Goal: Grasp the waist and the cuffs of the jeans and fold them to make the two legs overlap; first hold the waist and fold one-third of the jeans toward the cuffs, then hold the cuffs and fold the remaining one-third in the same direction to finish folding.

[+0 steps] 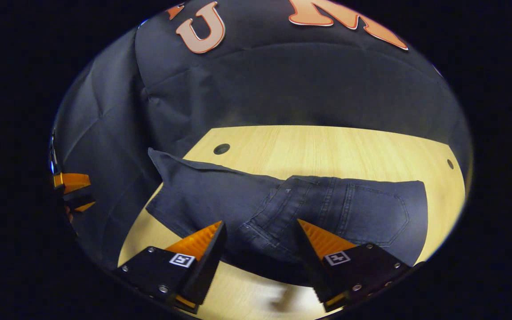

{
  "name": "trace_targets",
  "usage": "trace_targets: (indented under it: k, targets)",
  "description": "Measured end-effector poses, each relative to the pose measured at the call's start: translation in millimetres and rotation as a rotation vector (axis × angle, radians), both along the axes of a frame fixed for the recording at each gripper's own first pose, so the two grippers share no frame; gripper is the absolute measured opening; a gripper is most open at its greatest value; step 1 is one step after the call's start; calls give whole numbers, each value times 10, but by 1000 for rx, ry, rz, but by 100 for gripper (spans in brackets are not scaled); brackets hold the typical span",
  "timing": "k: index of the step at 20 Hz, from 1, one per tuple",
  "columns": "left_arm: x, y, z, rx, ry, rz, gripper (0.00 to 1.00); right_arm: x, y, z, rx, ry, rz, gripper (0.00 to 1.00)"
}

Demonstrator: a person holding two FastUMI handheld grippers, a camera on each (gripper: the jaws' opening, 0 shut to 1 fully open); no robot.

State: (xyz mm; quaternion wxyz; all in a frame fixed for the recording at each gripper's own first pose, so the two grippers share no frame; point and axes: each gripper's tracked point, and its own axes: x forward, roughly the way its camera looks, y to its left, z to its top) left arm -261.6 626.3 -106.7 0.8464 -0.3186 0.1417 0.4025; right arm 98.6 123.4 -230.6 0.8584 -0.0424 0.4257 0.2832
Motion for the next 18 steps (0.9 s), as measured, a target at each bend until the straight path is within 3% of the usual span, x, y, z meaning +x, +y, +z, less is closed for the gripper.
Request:
trace_targets:
  k: [1,10,16,18]
  targets:
    - [5,-3,-32,-15,-1,1,98,-7,-13,17,4,2,-4,98]
    - [432,163,-796,-325,-133,79,98,76,-200,373,99,71,-79,98]
    - [521,696,-1114,-303,-181,138,98,162,-406,524,146,109,-149,98]
    - [613,726,-1178,-368,-234,135,99,179,-458,559,181,139,-182,98]
